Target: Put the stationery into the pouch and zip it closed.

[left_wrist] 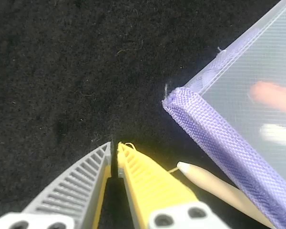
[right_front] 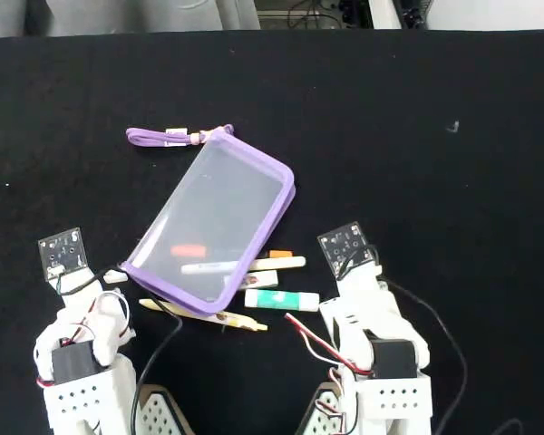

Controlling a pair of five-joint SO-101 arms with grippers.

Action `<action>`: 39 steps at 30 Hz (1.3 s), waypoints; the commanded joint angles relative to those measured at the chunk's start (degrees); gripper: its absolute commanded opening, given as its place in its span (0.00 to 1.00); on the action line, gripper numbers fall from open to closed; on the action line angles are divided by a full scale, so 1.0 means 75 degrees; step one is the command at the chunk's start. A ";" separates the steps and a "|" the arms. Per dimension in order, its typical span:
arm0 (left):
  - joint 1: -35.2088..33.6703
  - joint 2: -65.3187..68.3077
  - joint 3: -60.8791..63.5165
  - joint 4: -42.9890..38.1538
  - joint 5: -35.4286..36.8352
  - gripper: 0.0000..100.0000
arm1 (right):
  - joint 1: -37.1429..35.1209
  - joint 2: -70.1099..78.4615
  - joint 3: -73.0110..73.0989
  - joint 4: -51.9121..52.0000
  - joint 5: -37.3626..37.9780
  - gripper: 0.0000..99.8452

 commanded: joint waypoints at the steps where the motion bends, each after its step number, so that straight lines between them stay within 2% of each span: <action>1: -0.0018 -0.0059 0.0170 0.0023 -0.0070 0.03 | 0.0129 -0.0568 -0.0029 0.0047 -0.0012 0.01; 27: -0.0018 -0.0059 0.0170 0.0023 -0.0070 0.03 | 0.0082 -0.0568 -0.0029 0.0035 -0.0059 0.01; 36: -0.0018 -0.0059 0.0170 0.0023 -0.0070 0.03 | 0.0316 -0.0580 -0.0064 -0.0434 0.0000 0.01; 39: 0.0006 -0.0059 0.0170 0.0023 -0.0070 0.03 | 0.0387 -0.0580 -0.0111 -0.1020 0.0305 0.02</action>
